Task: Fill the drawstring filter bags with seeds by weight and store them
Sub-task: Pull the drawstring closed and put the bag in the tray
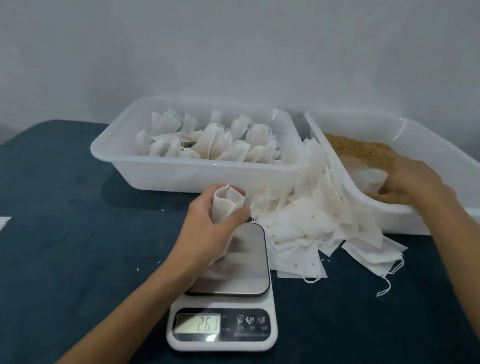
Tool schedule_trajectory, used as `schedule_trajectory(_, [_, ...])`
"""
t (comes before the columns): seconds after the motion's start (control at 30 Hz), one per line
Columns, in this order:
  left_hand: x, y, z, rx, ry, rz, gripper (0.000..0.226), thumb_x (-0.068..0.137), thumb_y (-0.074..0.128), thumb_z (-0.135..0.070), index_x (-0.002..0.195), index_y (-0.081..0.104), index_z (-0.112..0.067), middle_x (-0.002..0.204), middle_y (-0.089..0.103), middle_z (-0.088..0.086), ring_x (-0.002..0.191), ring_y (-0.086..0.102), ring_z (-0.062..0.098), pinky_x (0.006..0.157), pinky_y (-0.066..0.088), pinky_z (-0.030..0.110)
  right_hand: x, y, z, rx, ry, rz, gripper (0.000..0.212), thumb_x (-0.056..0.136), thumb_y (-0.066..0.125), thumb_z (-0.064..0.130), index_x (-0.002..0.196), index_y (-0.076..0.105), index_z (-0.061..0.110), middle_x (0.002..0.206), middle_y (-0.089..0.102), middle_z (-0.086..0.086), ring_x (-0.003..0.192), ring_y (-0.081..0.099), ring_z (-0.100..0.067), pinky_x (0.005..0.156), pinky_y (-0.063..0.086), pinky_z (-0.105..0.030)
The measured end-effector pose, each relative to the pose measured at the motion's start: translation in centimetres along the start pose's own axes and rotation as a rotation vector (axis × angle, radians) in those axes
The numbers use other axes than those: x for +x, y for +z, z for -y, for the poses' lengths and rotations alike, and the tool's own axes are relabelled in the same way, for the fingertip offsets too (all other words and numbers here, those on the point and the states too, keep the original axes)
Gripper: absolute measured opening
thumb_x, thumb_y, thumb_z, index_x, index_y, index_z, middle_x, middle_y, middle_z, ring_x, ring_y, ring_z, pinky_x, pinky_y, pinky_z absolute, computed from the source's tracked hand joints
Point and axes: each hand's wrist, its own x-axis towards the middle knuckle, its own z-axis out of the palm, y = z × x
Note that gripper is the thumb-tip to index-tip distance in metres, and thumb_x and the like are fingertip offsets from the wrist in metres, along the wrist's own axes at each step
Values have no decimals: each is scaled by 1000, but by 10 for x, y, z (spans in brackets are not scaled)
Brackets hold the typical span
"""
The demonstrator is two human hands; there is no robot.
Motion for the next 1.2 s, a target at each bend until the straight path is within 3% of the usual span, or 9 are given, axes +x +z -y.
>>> schedule_trajectory(0.13, [3,2,3,19,35,3,14,105,60,-20,96,70,-16,91,76,4,81,70,5,71,53,20,-15,-6,9,116,-113,-277,20,92,70,23,97,63,5,84,62,-9,81,56,-31,68,42,-35])
schedule_trajectory(0.27, [3,2,-1,1,71,-8,24,110,49,-17,103,70,-9,87,75,4,78,69,2,67,51,15,-69,-9,43,614,-451,-559,15,98,63,27,96,71,15,82,70,4,69,62,-12,67,48,-28])
schedule_trajectory(0.43, [14,-2,-19,-46,75,2,31,110,46,-26,106,72,-10,91,78,4,81,68,12,69,54,22,-125,9,74,906,-591,-531,11,96,66,25,89,71,18,58,66,7,53,62,-10,61,46,-18])
schedule_trajectory(0.57, [61,-10,-51,65,192,20,27,109,50,-24,105,77,-19,101,80,-3,97,72,8,85,56,19,-125,20,70,989,-588,-478,10,95,69,25,85,70,24,52,63,8,49,61,-8,56,45,-15])
schedule_trajectory(0.7, [147,-23,-75,231,246,-120,23,108,56,-24,102,79,-24,93,75,-16,80,65,0,72,49,15,-119,26,64,1010,-591,-457,10,94,69,27,84,69,30,54,64,13,48,62,-6,53,44,-11])
schedule_trajectory(0.87, [253,-40,-65,519,176,-320,25,103,55,-15,101,79,-7,109,76,16,89,65,27,82,56,42,-114,29,64,1084,-565,-460,12,94,70,26,83,67,31,53,63,13,47,61,-5,51,43,-10])
schedule_trajectory(1.0, [300,-48,-46,726,129,-391,27,98,59,-13,77,69,1,73,59,23,74,68,46,77,59,56,-112,30,63,1131,-556,-444,14,93,69,27,80,66,32,52,63,9,46,60,-6,49,41,-9])
schedule_trajectory(1.07, [315,-49,-34,811,113,-405,36,97,59,-11,65,60,5,63,54,20,67,64,46,67,57,50,-111,30,63,1164,-546,-423,14,93,69,27,80,66,32,52,63,8,45,59,-6,49,40,-8])
schedule_trajectory(1.2, [332,-48,-17,932,103,-391,53,98,59,-10,50,37,-15,53,40,9,62,51,36,61,42,42,-111,28,61,1210,-536,-393,14,93,68,31,79,67,33,51,63,7,44,56,-8,48,40,-10])
